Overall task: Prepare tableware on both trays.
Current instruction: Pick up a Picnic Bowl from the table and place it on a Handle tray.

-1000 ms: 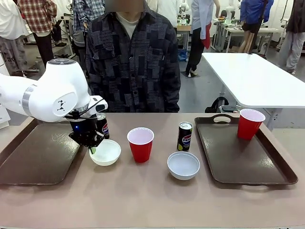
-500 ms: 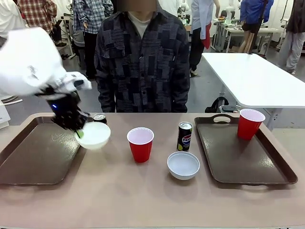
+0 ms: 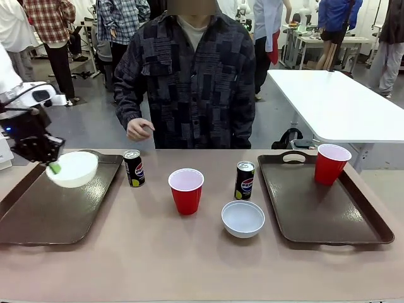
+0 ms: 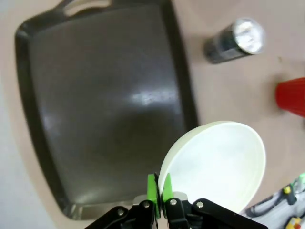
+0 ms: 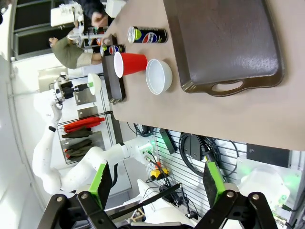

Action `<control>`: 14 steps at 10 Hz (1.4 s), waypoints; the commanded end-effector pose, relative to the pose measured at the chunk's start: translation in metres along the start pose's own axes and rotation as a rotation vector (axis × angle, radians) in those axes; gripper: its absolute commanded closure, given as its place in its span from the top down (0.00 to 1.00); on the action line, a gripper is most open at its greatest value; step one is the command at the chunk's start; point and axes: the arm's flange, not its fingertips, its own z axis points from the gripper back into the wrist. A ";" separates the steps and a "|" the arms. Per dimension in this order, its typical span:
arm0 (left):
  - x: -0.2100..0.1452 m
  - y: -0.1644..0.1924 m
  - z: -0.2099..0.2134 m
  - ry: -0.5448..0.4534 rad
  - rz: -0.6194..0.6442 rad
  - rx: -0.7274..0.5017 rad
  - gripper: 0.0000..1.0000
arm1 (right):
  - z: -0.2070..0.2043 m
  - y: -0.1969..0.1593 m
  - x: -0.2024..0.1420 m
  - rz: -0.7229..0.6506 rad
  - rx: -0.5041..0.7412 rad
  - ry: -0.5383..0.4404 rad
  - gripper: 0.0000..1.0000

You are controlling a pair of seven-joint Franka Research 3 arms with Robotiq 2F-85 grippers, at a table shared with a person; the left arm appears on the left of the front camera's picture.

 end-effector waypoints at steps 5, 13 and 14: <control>0.001 0.065 -0.001 -0.071 0.106 0.096 0.00 | 0.001 -0.001 0.001 0.012 0.018 -0.001 1.00; 0.024 0.104 -0.054 -0.027 0.195 0.053 0.04 | 0.001 -0.001 0.001 0.012 0.018 -0.001 1.00; 0.027 0.108 -0.062 -0.021 0.206 0.064 0.04 | 0.001 -0.001 0.001 0.012 0.018 -0.001 1.00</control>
